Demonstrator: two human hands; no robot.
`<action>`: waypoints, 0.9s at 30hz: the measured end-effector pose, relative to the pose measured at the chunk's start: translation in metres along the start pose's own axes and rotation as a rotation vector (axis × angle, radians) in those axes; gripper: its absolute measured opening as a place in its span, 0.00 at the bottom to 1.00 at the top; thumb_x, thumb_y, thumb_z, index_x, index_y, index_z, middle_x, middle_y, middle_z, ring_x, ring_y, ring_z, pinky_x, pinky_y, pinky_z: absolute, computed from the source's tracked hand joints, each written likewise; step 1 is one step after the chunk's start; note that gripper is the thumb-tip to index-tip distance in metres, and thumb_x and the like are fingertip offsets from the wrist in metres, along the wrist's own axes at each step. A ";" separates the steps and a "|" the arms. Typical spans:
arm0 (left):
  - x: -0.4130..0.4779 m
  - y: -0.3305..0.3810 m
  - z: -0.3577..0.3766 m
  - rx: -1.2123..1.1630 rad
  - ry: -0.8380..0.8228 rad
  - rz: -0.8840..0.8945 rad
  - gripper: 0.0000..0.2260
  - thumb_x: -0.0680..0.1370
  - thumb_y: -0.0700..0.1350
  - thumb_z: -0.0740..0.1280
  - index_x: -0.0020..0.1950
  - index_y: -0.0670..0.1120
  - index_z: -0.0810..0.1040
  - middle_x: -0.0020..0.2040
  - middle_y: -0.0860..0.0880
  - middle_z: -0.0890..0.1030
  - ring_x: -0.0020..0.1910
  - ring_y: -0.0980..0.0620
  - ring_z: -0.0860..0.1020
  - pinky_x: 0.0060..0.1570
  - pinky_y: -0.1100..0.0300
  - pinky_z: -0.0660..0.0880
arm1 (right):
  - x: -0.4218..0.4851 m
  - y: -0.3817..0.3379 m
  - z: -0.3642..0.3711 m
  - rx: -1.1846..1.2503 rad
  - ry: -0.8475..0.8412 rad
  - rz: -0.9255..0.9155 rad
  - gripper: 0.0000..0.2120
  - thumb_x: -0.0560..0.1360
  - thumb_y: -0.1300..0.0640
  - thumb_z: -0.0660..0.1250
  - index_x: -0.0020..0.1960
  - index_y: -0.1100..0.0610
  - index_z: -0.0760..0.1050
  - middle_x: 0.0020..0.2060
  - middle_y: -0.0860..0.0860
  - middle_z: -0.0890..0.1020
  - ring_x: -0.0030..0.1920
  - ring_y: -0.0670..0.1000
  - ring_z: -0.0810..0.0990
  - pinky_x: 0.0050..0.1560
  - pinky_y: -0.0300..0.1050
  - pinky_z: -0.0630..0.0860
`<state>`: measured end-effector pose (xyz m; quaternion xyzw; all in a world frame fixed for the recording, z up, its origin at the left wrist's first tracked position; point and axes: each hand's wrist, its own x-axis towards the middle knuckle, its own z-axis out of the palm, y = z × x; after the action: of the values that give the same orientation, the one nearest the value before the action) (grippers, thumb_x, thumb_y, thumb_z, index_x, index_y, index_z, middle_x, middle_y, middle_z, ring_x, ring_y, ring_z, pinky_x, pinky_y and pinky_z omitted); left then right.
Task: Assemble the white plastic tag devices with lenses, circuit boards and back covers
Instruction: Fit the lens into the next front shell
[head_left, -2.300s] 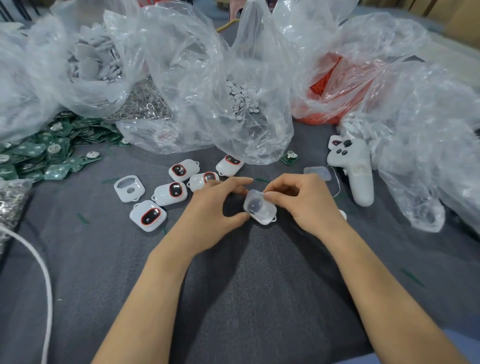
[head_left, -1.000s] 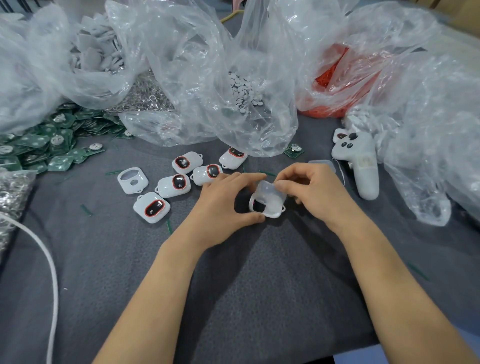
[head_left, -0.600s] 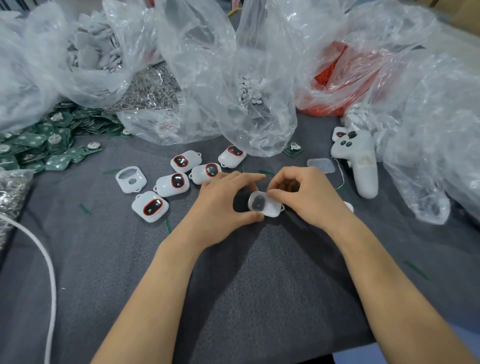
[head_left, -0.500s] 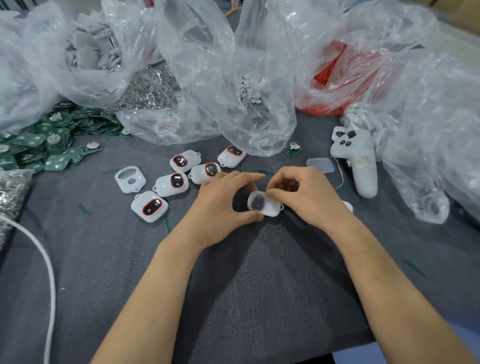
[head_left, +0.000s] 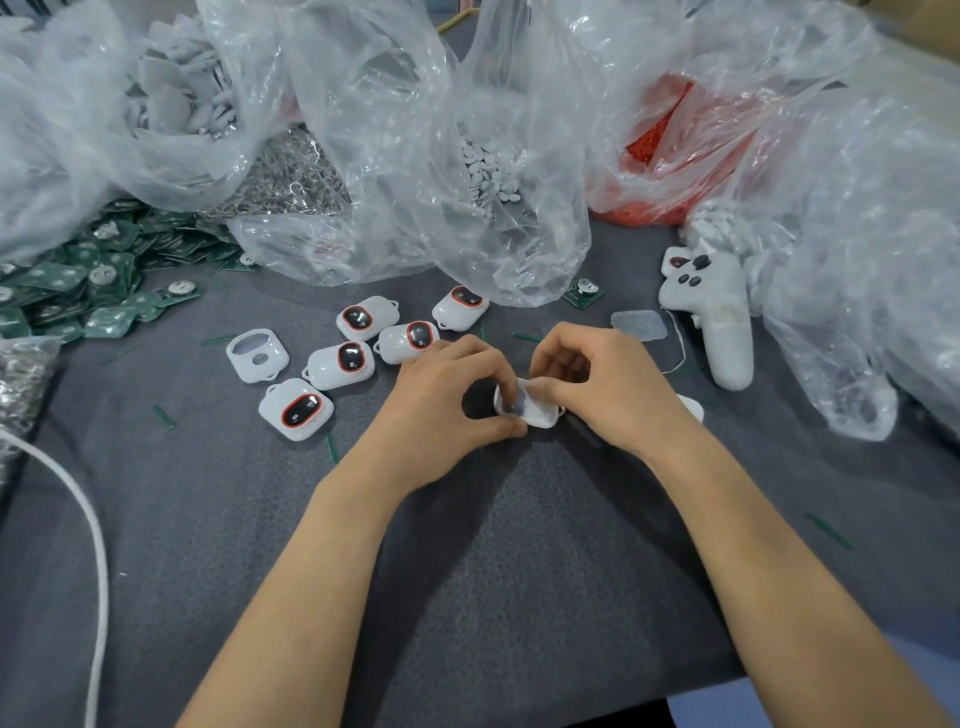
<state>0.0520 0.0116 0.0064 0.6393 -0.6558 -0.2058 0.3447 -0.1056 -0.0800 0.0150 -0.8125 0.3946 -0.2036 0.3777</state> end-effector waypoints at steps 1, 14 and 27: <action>0.000 0.000 0.000 0.003 -0.004 -0.003 0.11 0.67 0.46 0.78 0.41 0.49 0.78 0.48 0.53 0.78 0.49 0.49 0.74 0.56 0.45 0.69 | 0.000 0.000 0.000 -0.007 0.003 0.001 0.06 0.69 0.60 0.75 0.42 0.55 0.79 0.34 0.49 0.81 0.33 0.44 0.75 0.37 0.37 0.73; 0.000 0.001 0.001 -0.003 0.003 -0.003 0.12 0.66 0.44 0.78 0.37 0.49 0.75 0.49 0.51 0.77 0.49 0.50 0.75 0.55 0.47 0.69 | 0.001 0.003 -0.009 0.041 -0.096 0.024 0.07 0.71 0.63 0.71 0.46 0.52 0.81 0.42 0.51 0.83 0.42 0.51 0.80 0.47 0.44 0.77; 0.001 0.001 0.005 0.082 0.033 0.011 0.10 0.67 0.48 0.77 0.43 0.50 0.79 0.48 0.52 0.75 0.48 0.51 0.73 0.56 0.48 0.69 | 0.000 -0.003 -0.005 0.012 -0.084 0.023 0.11 0.70 0.68 0.68 0.46 0.53 0.81 0.42 0.47 0.84 0.37 0.39 0.78 0.43 0.33 0.74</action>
<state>0.0483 0.0100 0.0039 0.6525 -0.6615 -0.1662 0.3301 -0.1077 -0.0814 0.0204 -0.8135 0.3862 -0.1672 0.4013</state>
